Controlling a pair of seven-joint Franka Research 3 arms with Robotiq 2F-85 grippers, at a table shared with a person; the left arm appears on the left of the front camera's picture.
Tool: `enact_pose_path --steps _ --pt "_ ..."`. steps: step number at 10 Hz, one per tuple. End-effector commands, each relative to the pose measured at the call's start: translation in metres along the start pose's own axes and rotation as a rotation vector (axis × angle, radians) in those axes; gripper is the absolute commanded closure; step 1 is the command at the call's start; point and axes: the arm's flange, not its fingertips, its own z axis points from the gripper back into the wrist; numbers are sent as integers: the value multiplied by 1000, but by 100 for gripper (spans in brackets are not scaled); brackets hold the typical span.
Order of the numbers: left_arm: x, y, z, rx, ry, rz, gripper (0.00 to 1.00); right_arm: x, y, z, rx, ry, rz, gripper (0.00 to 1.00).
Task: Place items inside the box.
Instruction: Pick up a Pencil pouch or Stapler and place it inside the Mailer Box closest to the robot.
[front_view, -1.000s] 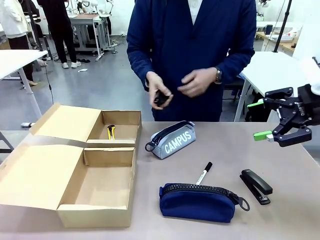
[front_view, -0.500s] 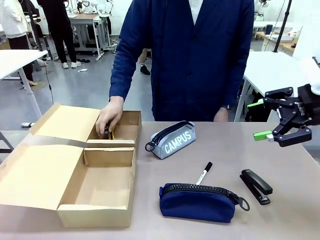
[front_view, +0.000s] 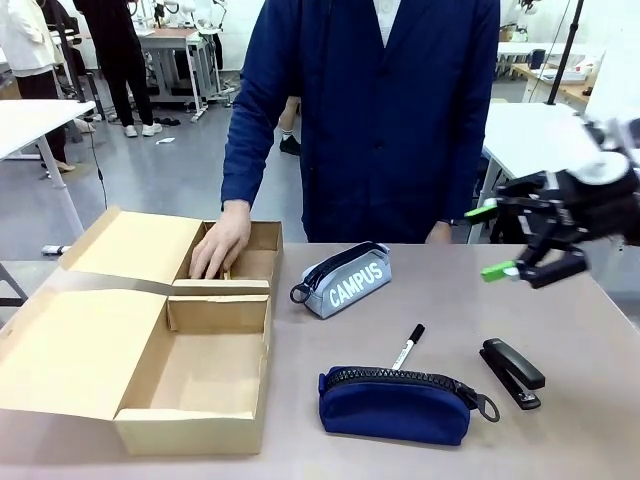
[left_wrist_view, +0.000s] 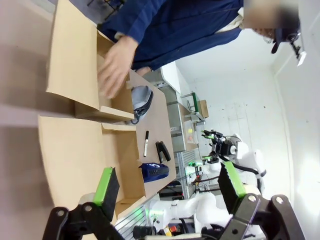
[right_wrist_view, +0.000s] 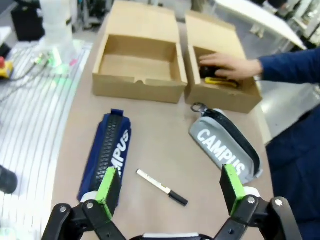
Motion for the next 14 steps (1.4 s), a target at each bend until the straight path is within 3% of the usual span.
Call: enact_pose_path --steps 1,3,7,10,14 --pt "0 -1 -1 -28 -15 -20 0 9 -69 -53 57 82 113 0" --pt "0 -1 -1 -28 -15 -20 0 15 -110 -114 142 180 209 0" --pt "0 -1 -1 -28 -15 -20 0 6 -142 -210 183 321 341 0" --pt "0 -1 -1 -28 -15 -20 0 -13 -175 -231 160 409 323 0" --pt "0 -1 -1 -28 -15 -20 0 -41 -205 -248 180 393 285 0"
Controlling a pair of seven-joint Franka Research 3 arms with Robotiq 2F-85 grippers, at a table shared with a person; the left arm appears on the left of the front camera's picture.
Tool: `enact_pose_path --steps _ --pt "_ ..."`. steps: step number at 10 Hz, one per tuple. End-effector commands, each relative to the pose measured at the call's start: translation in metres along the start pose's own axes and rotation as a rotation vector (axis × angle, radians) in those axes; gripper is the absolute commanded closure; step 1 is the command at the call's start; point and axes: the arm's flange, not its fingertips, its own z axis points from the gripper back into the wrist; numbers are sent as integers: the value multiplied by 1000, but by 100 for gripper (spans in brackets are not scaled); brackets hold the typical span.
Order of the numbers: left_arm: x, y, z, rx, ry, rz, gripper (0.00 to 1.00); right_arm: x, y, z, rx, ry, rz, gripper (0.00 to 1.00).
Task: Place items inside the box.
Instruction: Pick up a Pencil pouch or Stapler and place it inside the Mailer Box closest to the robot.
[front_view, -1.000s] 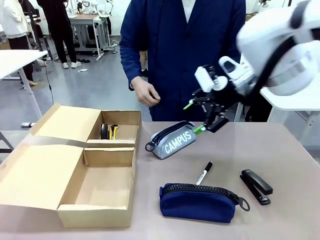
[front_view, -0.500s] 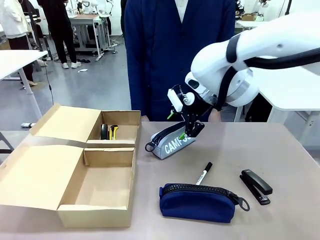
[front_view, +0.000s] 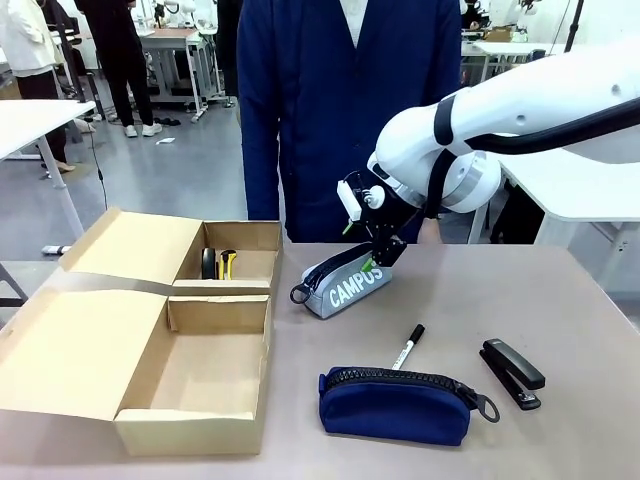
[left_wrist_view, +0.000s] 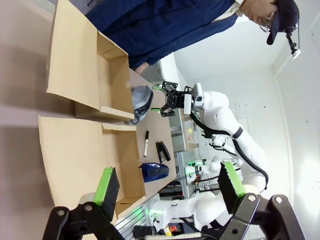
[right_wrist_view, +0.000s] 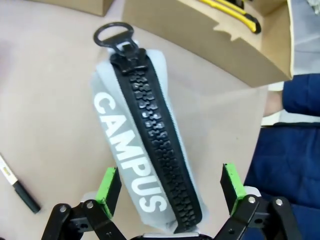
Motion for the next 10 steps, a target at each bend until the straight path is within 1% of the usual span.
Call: enact_pose_path --steps 1,3,4,5,7,9,10 --pt "0 -1 -1 -28 -16 -20 0 2 -12 -5 19 -9 -17 0" --pt "0 -1 -1 -28 -16 -20 0 0 -10 -10 31 -8 -21 0" --pt "0 -1 -1 -28 -16 -20 0 -3 -9 -12 47 -18 -12 20" --pt "0 -1 -1 -28 -16 -20 0 -2 -8 -14 63 -30 -23 60" --pt "0 -1 -1 -28 -16 -20 0 -5 -2 -17 82 -34 -22 100" --pt "0 -1 -1 -28 -16 -20 0 -6 2 -18 92 -40 -23 100" --pt "0 -1 -1 -28 -16 -20 0 -7 3 -18 96 -41 -22 97"
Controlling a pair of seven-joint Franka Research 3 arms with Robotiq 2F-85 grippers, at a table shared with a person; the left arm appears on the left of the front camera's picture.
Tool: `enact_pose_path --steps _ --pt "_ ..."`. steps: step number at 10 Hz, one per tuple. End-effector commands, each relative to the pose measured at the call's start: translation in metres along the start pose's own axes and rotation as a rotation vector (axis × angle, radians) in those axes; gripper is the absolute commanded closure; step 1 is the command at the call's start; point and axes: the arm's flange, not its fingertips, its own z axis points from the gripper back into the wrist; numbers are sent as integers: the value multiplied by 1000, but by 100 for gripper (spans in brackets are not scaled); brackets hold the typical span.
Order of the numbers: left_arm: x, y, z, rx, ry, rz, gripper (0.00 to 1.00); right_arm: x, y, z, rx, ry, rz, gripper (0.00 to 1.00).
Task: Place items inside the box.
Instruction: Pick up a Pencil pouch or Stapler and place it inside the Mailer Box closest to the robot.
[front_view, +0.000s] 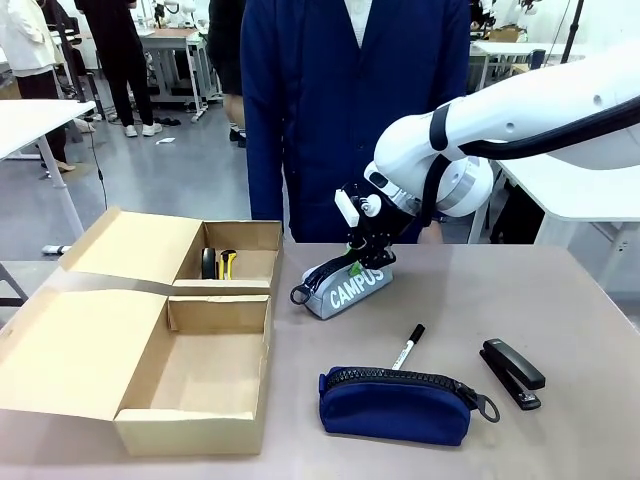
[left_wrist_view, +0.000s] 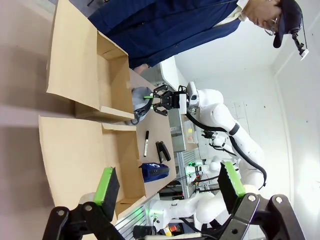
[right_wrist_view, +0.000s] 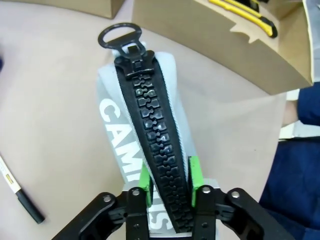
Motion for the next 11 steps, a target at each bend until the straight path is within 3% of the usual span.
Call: enact_pose_path --steps 1,6,8,11 --pt "0 -1 -1 -28 -16 -20 0 2 4 4 23 3 1 100" --pt "0 -1 -1 -28 -16 -20 0 10 16 22 38 3 9 100" --pt "0 -1 -1 -28 -16 -20 0 5 49 88 -2 -55 -58 100" --pt "0 -1 -1 -28 -16 -20 0 -44 170 246 -326 -114 -333 100"
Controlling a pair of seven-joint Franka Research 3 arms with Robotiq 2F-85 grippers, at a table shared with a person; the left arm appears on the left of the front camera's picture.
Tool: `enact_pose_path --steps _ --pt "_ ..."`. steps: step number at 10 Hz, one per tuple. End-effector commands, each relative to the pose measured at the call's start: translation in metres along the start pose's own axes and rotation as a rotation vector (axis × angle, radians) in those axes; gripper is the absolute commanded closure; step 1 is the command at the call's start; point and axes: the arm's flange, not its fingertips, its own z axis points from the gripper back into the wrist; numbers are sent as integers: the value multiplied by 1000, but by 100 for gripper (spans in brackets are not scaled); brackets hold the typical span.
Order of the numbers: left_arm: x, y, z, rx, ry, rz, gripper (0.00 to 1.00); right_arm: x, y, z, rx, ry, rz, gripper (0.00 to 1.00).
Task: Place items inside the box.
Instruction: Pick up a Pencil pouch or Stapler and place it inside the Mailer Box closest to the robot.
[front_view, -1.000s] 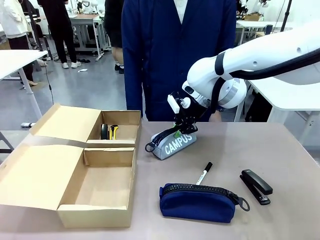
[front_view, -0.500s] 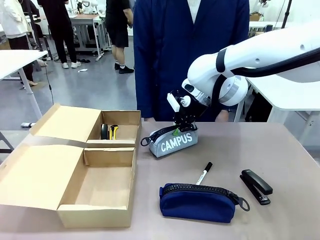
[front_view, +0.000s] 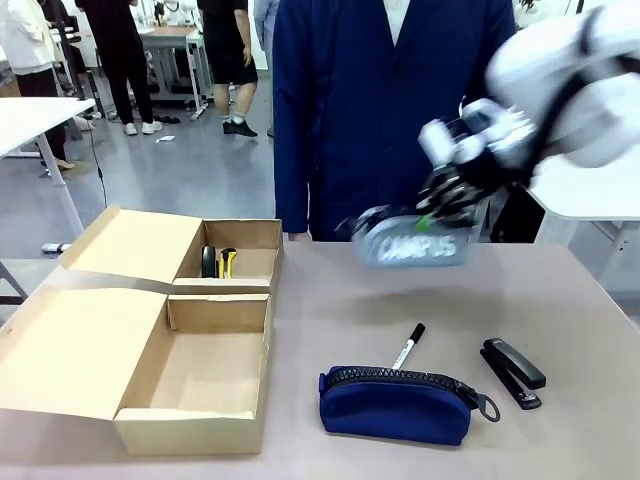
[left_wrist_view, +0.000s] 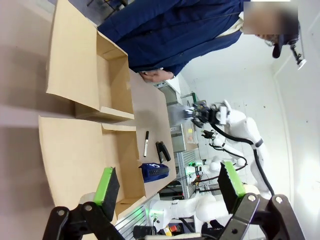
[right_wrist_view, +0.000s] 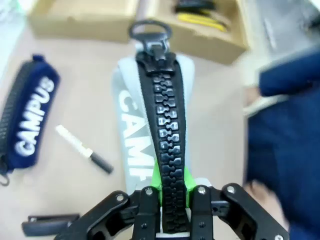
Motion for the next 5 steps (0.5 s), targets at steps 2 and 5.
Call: enact_pose_path --steps 2,5 --pt "0 0 -1 -28 -15 -18 0 -65 109 142 -302 -58 -307 100" --pt "0 0 -1 -28 -15 -18 0 -141 195 219 -486 -135 -712 100"
